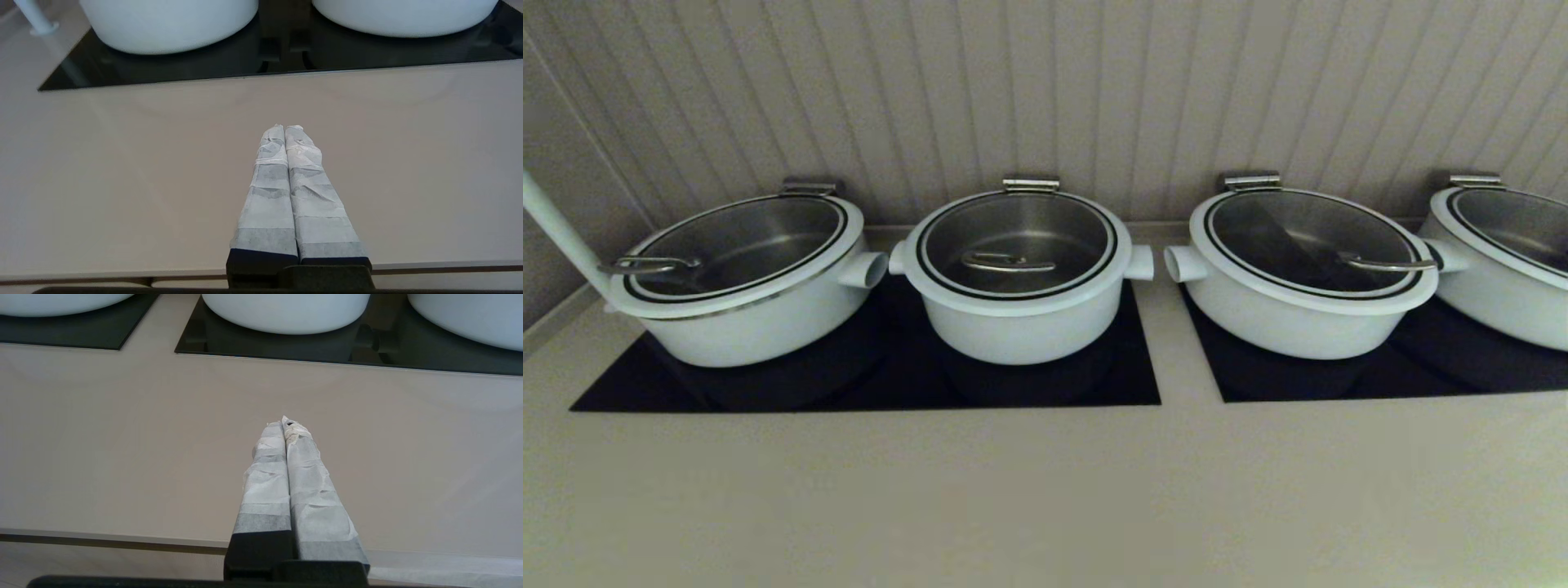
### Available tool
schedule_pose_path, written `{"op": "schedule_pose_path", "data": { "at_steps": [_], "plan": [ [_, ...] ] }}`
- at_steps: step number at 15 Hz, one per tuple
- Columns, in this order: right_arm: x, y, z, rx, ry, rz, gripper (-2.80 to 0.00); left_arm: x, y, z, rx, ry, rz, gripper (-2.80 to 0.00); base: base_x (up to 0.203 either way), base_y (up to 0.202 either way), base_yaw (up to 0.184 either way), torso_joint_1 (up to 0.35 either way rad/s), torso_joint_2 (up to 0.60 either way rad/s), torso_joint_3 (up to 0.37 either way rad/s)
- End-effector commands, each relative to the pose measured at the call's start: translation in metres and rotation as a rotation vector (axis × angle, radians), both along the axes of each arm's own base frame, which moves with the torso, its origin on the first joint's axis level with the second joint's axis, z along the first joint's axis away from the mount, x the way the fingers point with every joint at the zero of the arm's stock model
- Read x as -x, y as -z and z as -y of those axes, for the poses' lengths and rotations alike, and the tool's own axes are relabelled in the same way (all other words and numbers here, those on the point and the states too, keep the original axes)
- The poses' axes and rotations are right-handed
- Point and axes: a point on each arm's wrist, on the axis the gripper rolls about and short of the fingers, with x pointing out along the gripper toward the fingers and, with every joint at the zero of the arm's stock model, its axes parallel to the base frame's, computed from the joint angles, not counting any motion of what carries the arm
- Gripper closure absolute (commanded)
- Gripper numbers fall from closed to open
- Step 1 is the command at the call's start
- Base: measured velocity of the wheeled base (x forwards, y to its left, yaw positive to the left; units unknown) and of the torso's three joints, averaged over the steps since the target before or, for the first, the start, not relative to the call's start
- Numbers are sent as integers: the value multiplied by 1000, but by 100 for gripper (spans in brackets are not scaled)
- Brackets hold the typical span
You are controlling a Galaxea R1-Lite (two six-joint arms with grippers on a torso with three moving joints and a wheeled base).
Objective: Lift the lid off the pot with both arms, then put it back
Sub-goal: Open the food pot lid a small opening with the left arm
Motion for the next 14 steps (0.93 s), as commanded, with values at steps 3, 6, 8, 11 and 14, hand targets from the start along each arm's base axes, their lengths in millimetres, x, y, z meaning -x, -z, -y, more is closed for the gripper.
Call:
{"op": "schedule_pose_path", "data": {
  "at_steps": [3, 6, 8, 11, 14],
  "plan": [
    [0, 0, 0, 0, -1, -1, 0, 1, -3, 1, -109, 43, 14, 0, 0, 0, 0, 0, 0, 0],
    [0, 0, 0, 0, -1, -1, 0, 3, -33, 4, -112, 165, 44, 0, 0, 0, 0, 0, 0, 0],
    [0, 0, 0, 0, -1, -1, 0, -5, -63, 5, -114, 214, 21, 0, 0, 0, 0, 0, 0, 0],
    [0, 0, 0, 0, -1, -1, 0, -25, -118, 6, -115, 263, 8, 0, 0, 0, 0, 0, 0, 0],
    [0, 0, 0, 0, -1, -1, 0, -50, -172, 7, -119, 313, 30, 0, 0, 0, 0, 0, 0, 0]
  ]
}}
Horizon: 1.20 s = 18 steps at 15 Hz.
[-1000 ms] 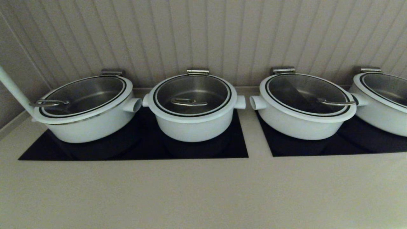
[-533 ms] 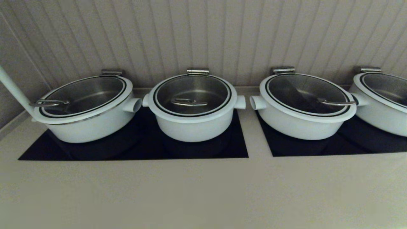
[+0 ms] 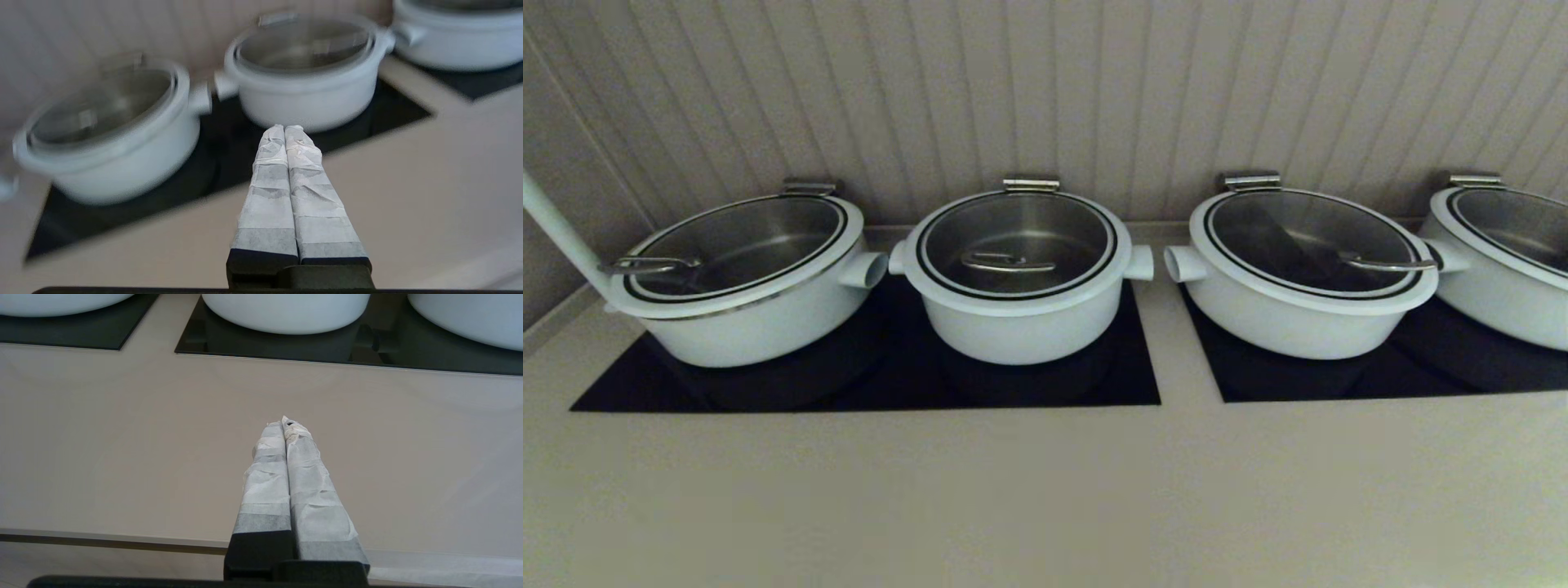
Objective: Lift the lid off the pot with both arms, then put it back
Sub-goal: Open the food pot lid a small opening with the left arm
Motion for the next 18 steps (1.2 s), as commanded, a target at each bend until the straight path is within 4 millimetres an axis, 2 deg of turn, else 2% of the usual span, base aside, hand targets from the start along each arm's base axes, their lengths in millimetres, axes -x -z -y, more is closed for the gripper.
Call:
{"op": "schedule_pose_path", "data": {
  "at_steps": [1, 6, 11, 16, 18],
  "plan": [
    [0, 0, 0, 1, -1, -1, 0, -38, -35, 1, -6, 36, -69, 0, 0, 0, 0, 0, 0, 0],
    [0, 0, 0, 1, -1, -1, 0, -58, -38, 4, -131, 155, -78, 0, 0, 0, 0, 0, 0, 0],
    [0, 0, 0, 1, -1, -1, 0, -76, -27, 4, -170, 168, -155, 0, 0, 0, 0, 0, 0, 0],
    [0, 0, 0, 1, -1, -1, 0, -97, -19, 14, -239, 274, -202, 0, 0, 0, 0, 0, 0, 0],
    [0, 0, 0, 1, -1, -1, 0, -99, -18, 18, -262, 321, -203, 0, 0, 0, 0, 0, 0, 0]
  ]
}}
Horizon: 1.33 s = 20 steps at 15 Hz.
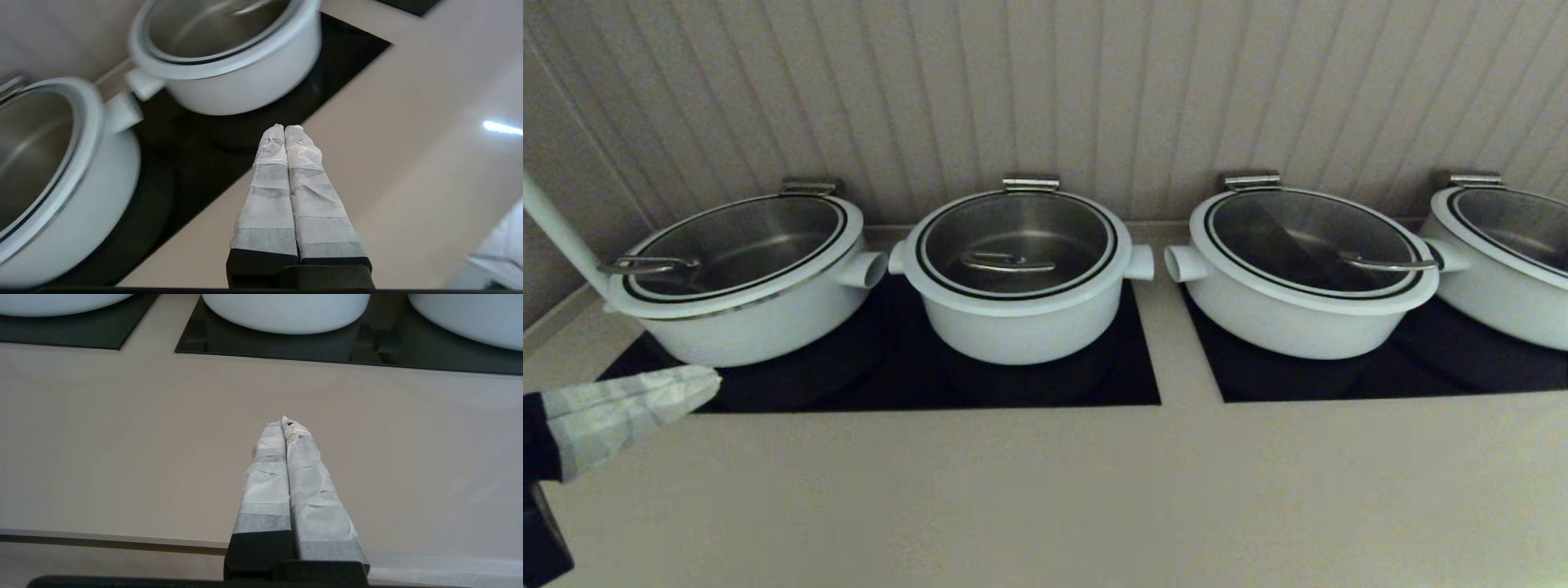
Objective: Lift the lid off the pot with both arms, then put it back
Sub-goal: Open the food pot lid a small opening with the left arm
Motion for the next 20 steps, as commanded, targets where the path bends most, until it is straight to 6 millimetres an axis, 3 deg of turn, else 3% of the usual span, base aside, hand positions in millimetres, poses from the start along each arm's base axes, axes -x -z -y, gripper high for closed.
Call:
{"op": "schedule_pose_path", "data": {
  "at_steps": [1, 13, 17, 20],
  "plan": [
    [0, 0, 0, 1, -1, -2, 0, -10, 5, 6, -30, 55, -33, 0, 0, 0, 0, 0, 0, 0],
    [0, 0, 0, 1, -1, -2, 0, -45, 22, 27, -72, 162, -173, 0, 0, 0, 0, 0, 0, 0],
    [0, 0, 0, 1, -1, -2, 0, -54, 10, 30, 28, 124, -223, 0, 0, 0, 0, 0, 0, 0],
    [0, 0, 0, 1, -1, -2, 0, -54, 16, 30, 40, 117, -256, 0, 0, 0, 0, 0, 0, 0]
  ]
}}
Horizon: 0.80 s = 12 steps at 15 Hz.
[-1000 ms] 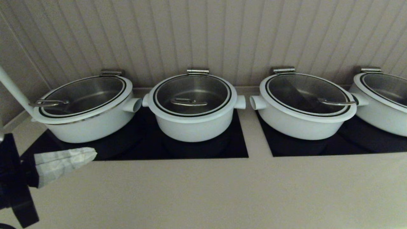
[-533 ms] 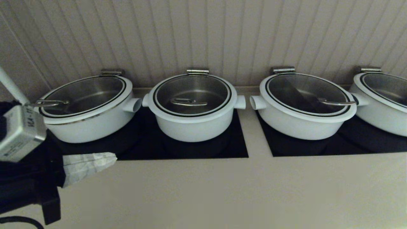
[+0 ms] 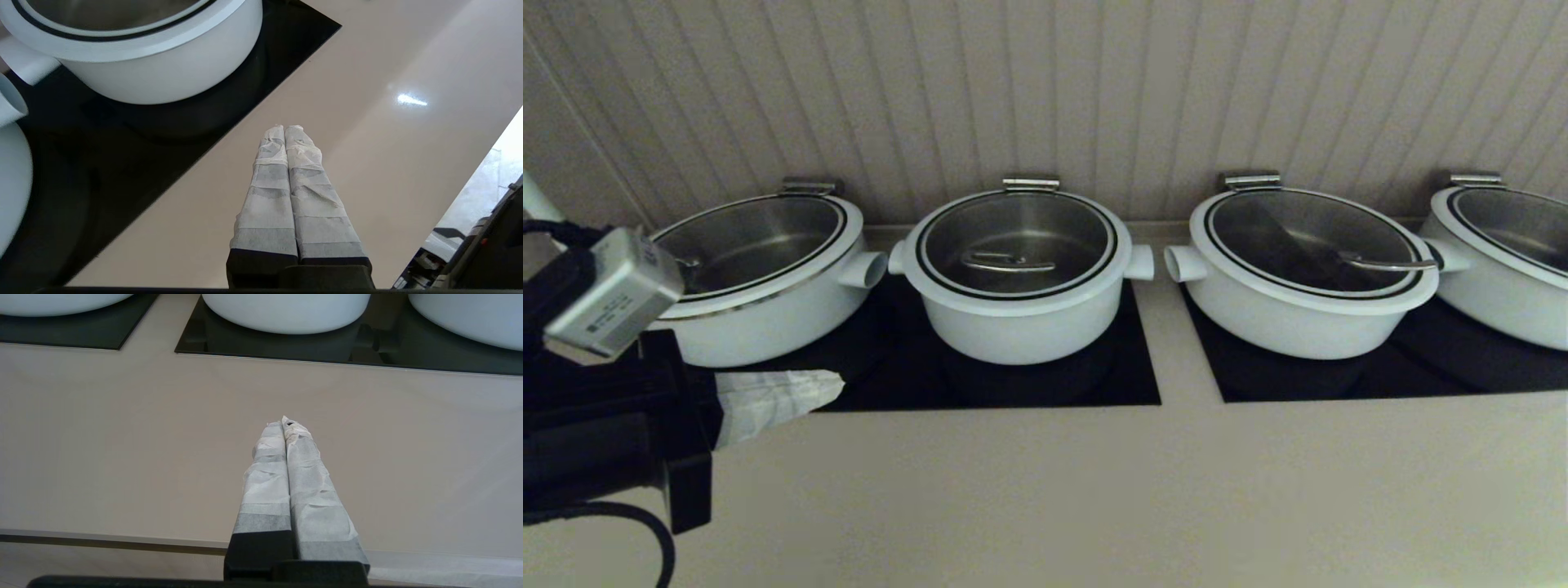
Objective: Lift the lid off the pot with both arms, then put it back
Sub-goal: Open the food pot lid a small opening with the left arm
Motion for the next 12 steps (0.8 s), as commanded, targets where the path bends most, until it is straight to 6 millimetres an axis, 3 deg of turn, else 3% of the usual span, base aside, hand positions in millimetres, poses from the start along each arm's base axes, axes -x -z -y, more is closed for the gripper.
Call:
{"op": "schedule_pose_path", "data": {
  "at_steps": [1, 7, 12],
  "plan": [
    [0, 0, 0, 1, -1, -1, 0, -2, 10, 1, -9, 1, -44, 0, 0, 0, 0, 0, 0, 0],
    [0, 0, 0, 1, -1, -1, 0, -41, 17, 16, 47, 13, 54, 0, 0, 0, 0, 0, 0, 0],
    [0, 0, 0, 1, -1, -1, 0, -47, 20, 25, 82, 29, 6, 0, 0, 0, 0, 0, 0, 0]
  ]
}}
